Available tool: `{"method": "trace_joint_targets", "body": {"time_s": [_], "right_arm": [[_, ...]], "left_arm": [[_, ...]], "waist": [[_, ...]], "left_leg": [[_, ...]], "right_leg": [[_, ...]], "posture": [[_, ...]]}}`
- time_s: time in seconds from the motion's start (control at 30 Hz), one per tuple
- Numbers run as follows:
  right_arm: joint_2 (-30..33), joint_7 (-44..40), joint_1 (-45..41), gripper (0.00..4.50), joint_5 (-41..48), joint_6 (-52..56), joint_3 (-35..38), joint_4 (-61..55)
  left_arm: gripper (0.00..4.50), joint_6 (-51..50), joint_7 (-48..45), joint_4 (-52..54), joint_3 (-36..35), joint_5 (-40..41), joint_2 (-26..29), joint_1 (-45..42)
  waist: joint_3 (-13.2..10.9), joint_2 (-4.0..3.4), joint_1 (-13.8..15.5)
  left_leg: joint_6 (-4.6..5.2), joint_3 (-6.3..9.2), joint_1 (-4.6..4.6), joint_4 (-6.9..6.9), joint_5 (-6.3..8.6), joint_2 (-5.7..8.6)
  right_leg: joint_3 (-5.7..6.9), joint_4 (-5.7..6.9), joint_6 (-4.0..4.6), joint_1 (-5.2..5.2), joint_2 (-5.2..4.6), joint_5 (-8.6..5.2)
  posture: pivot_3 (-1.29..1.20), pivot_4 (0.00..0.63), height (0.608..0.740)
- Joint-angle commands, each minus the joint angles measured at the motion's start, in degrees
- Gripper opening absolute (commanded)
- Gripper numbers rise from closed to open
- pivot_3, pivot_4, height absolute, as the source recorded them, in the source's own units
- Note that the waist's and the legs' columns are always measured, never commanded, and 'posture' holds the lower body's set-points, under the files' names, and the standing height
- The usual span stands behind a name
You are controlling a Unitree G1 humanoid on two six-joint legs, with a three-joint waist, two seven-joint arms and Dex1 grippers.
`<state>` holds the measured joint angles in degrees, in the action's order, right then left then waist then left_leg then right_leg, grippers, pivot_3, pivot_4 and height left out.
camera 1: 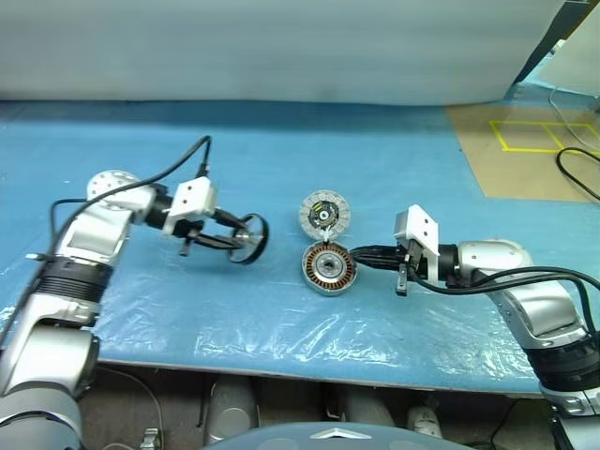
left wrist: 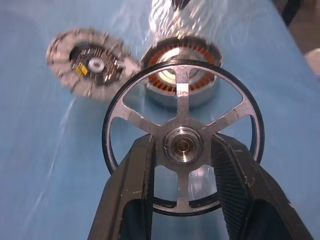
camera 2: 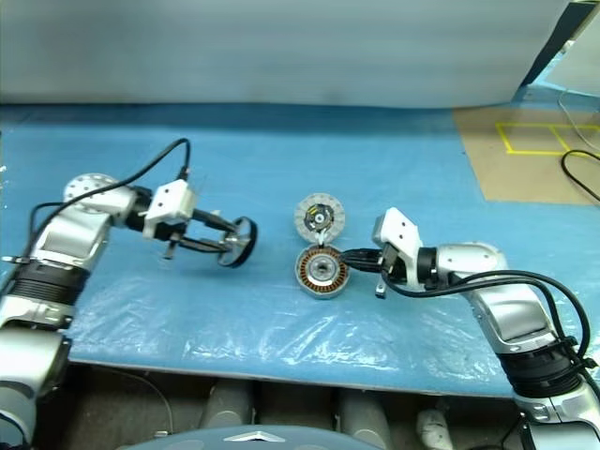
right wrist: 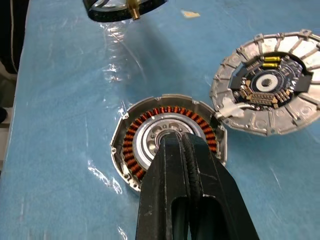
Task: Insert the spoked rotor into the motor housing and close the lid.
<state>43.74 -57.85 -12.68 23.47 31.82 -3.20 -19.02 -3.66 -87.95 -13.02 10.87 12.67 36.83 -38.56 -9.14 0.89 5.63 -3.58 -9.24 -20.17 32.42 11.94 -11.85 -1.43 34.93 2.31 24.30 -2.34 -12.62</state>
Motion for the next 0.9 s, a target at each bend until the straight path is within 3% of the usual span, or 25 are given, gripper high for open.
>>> {"method": "trace_joint_targets", "body": {"time_s": [0.03,0.53,0.9], "right_arm": [[1.51,0.83,2.47,0.0,1.55,0.67,3.54,-3.54],[2.4,6.85,15.05,0.0,4.07,5.37,11.01,-13.57],[3.18,9.41,18.17,0.0,6.27,8.32,13.48,-17.36]], "left_arm": [[1.34,-1.04,2.06,2.0,2.17,0.48,-4.11,-1.87],[1.34,11.44,4.92,-16.53,8.57,-7.46,-16.83,-9.49],[1.34,14.59,3.89,-17.93,10.01,-8.94,-20.66,-9.37]], "waist": [[0.0,0.0,-0.11],[-0.01,0.02,-0.01],[-0.01,0.01,0.53]], "left_leg": [[0.0,0.0,0.01,-0.01,0.0,0.0],[0.01,0.07,-0.02,0.0,0.0,0.09],[0.03,0.25,0.04,0.04,-0.01,0.18]], "right_leg": [[-0.01,0.0,0.0,0.0,0.01,0.0],[-0.07,-0.1,-0.17,-0.02,0.01,0.1],[-0.05,-0.15,-0.17,-0.24,-0.08,0.08]], "posture": [[0.0,0.15,0.74],[0.0,0.15,0.74],[0.0,0.15,0.74]]}}
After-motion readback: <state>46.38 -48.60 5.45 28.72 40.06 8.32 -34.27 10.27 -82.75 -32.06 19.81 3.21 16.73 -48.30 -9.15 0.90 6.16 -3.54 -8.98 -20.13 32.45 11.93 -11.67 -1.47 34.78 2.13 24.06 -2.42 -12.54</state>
